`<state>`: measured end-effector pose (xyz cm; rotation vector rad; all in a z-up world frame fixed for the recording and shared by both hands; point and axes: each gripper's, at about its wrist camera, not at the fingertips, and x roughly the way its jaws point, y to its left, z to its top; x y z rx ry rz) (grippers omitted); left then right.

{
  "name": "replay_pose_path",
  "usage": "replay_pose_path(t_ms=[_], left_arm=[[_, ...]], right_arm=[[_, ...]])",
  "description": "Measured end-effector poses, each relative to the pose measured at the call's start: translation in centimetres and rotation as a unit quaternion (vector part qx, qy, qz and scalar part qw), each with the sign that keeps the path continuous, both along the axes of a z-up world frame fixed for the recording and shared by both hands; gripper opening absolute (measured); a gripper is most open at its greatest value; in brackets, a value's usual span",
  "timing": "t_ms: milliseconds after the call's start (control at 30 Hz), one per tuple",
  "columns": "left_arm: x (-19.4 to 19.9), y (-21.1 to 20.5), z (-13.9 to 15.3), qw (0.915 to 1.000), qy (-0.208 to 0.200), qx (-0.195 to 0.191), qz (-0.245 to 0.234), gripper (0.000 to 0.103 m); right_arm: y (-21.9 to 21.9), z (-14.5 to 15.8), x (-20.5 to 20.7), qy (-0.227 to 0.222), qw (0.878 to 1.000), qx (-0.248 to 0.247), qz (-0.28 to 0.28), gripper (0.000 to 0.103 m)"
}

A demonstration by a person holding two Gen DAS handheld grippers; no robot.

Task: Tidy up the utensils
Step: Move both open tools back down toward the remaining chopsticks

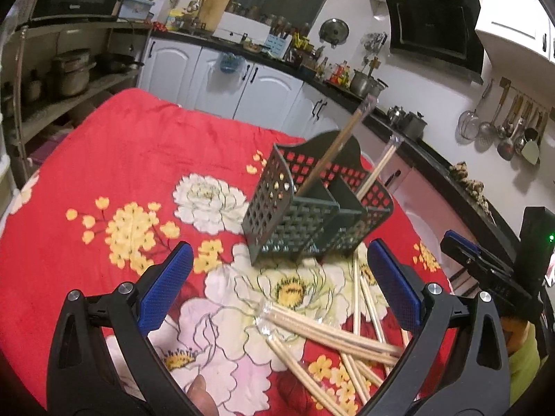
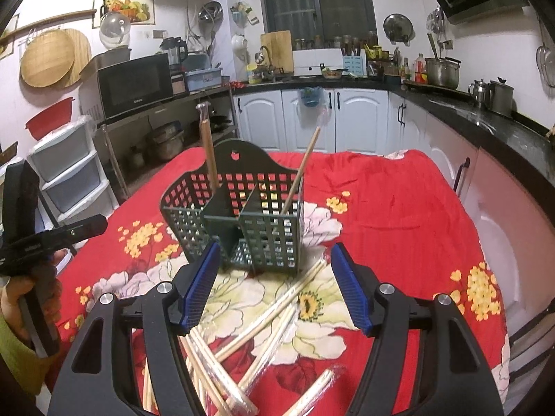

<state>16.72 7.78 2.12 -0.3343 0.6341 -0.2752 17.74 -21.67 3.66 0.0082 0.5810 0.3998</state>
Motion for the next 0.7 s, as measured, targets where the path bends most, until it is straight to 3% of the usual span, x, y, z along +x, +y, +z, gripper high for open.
replay_pose_path(t_ms=[367,700], left_arm=[[-0.2,-1.5,-3.7,0.9978,0.054,0.0,-0.038,0.067],[0.0,-2.9,-6.3,0.9924,0.097,0.028,-0.069,0.06]], right_arm=[[-0.7,-2.7,-2.9,0.043,0.999,-0.01,0.017,0.063],[-0.9,-5.9,-5.2,0.091,0.996,-0.013,0.02,0.051]])
